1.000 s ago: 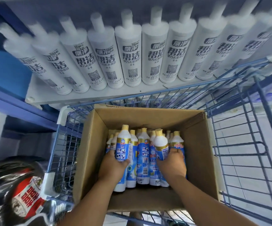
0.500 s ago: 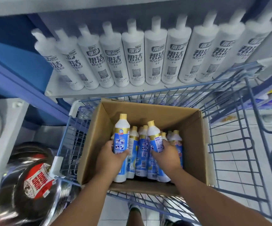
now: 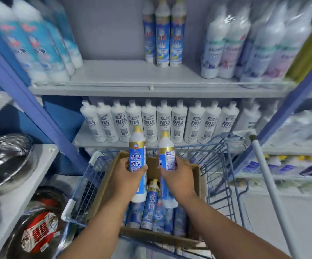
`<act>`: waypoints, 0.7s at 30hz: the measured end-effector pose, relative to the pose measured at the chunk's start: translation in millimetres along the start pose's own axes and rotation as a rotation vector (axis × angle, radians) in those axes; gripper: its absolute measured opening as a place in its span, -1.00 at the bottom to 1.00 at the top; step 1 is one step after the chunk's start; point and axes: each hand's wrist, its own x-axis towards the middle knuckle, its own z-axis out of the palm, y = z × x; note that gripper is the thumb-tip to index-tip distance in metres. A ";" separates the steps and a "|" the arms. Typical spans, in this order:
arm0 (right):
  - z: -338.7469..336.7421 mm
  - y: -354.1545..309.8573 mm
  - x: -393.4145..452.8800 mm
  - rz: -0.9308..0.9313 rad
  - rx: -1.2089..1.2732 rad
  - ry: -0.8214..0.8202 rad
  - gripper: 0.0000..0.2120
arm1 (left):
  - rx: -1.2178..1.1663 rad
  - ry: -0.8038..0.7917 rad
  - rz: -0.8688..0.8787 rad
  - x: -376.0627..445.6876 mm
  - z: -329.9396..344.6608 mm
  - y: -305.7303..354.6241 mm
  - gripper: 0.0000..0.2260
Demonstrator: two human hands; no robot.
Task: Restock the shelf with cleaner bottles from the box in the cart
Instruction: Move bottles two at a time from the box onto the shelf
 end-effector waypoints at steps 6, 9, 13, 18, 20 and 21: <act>-53.5 -73.6 18.2 -0.182 0.050 0.091 -0.69 | -0.099 0.079 0.163 -3.3 -17.5 81.3 -0.68; -77.5 -108.7 28.5 -0.255 0.076 0.128 -0.72 | -0.132 0.128 0.234 1.3 -29.4 121.0 -0.65; -95.7 -151.3 51.5 -0.331 0.106 0.182 -0.71 | -0.165 0.132 0.329 12.5 -42.7 171.1 -0.67; -102.3 -203.9 95.2 -0.391 0.108 0.235 -0.64 | -0.227 0.105 0.403 52.5 -51.4 224.6 -0.67; -104.2 -220.4 109.5 -0.419 0.120 0.248 -0.67 | -0.234 0.088 0.419 68.2 -52.9 241.0 -0.67; -103.7 -229.1 118.2 -0.435 0.128 0.259 -0.68 | -0.234 0.080 0.429 78.7 -54.6 248.9 -0.68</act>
